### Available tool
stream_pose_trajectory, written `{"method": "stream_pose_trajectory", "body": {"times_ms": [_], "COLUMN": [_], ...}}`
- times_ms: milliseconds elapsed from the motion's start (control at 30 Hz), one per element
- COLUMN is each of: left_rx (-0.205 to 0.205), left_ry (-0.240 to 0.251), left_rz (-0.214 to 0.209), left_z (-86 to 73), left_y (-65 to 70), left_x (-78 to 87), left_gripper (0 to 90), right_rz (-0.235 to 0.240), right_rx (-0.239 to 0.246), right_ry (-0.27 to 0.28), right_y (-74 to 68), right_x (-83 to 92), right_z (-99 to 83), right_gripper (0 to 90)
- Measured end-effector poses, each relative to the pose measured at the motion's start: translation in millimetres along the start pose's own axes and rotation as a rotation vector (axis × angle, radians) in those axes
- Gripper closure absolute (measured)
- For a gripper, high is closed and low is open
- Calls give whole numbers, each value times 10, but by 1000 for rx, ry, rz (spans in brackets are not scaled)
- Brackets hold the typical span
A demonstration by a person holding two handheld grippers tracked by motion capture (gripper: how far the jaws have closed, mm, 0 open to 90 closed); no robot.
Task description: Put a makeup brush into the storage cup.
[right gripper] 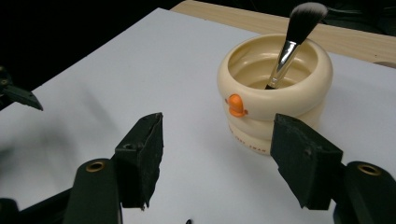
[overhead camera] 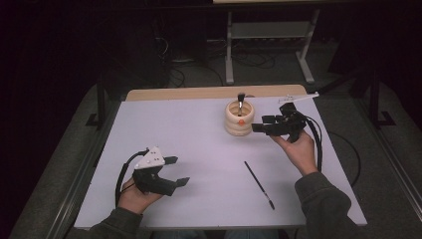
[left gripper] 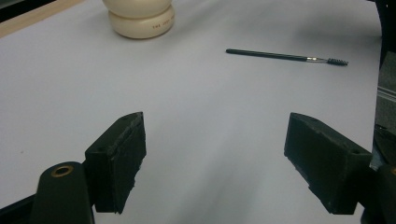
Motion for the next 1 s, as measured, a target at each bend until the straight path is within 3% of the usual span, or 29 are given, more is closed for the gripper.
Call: {"method": "stream_pose_trajectory", "body": {"times_ms": [600,800,1000], "left_rx": [-3,-6,1], "left_ry": [-11,-13,-12], "left_rz": [0,5,5], "left_z": [-9,-19,-16], "left_y": [9,7,0], "left_x": [8,30,28], "left_gripper": [203,203,203], "right_rz": [22,16,26], "right_rx": [22,51,44], "right_ry": [8,-15,-18], "right_y": [-210,-292,-332], "right_x": [174,216,242], "right_z": [-247,-368,-425], "right_gripper": [312,305,305]}}
Point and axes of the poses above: each handheld gripper's, and its own axes: x roughly backward along the jaws, z roughly out of its top, y roughly to its right, the point moved 10 cm from there along -x, roughly forward along the jaws, and after that the axes turned 9 degrees about y, right-handed, at the moved point
